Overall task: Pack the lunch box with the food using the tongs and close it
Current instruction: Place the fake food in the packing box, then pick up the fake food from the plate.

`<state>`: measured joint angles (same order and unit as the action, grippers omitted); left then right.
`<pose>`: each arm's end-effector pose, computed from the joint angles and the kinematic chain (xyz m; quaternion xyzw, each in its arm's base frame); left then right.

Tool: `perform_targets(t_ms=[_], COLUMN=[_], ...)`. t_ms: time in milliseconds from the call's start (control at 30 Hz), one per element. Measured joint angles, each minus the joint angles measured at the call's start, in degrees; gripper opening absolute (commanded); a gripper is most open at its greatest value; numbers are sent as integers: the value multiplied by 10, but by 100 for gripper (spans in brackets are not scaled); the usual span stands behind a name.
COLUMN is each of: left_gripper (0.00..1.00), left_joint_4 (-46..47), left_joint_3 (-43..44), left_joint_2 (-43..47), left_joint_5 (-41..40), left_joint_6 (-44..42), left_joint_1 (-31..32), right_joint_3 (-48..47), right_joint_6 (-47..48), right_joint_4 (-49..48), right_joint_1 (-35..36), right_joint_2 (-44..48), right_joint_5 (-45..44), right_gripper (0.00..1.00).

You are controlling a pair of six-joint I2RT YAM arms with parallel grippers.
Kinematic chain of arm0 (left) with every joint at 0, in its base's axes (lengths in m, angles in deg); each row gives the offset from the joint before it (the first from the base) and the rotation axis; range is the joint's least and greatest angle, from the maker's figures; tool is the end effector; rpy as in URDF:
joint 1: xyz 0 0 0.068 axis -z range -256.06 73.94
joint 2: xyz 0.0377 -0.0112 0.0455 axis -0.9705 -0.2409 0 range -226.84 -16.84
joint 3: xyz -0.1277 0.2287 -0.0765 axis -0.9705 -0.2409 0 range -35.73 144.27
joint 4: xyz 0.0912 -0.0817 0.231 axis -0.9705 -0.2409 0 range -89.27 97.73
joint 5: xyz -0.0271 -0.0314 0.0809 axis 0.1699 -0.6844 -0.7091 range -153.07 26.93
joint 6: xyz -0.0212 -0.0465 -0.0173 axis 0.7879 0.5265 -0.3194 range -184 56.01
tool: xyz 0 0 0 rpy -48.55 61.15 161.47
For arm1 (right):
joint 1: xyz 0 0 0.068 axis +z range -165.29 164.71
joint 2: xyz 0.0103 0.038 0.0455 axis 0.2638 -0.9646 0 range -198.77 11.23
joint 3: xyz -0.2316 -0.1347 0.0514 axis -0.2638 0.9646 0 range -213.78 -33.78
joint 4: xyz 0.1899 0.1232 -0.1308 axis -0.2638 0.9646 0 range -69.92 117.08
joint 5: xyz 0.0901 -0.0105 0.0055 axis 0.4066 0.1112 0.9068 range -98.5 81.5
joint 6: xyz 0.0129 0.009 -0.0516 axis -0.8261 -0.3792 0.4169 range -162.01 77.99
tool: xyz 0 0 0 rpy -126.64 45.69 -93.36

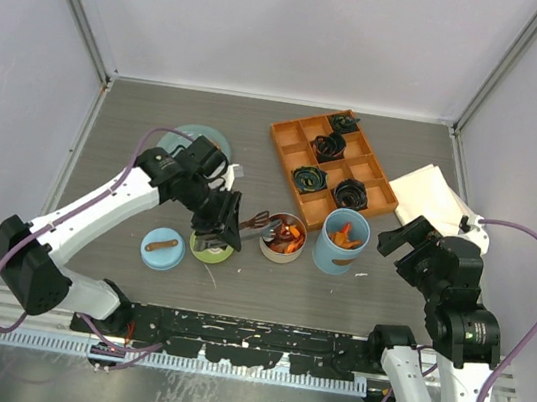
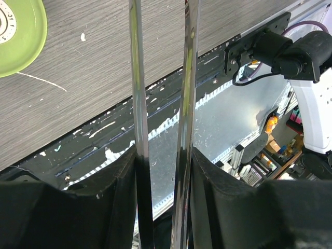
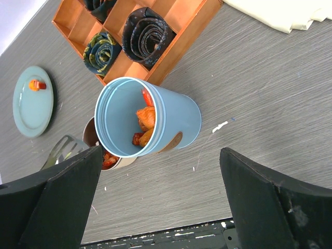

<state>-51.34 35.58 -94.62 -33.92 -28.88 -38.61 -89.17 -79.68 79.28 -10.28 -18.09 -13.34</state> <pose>0.1941 -0.1705 0.3078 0.0725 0.9446 -0.3196 0.0197 0.0750 0.0035 0.3445 0.2663 0.8375 0.1386 0.4566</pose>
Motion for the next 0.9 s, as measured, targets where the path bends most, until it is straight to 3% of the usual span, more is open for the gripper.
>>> perform_targets(t_ms=[400,900], left_gripper=[38,39], left_joint_4=[-19,17], left_joint_3=[48,91], left_joint_2=[0,-71], left_joint_5=[-48,-64], left_joint_6=[-7,-32], left_joint_1=[-14,-261], right_joint_3=[0,0], right_joint_6=[0,0], right_joint_4=[0,0], right_joint_1=[0,0], right_joint_2=[0,-5], right_joint_5=[0,-7], right_gripper=[100,100])
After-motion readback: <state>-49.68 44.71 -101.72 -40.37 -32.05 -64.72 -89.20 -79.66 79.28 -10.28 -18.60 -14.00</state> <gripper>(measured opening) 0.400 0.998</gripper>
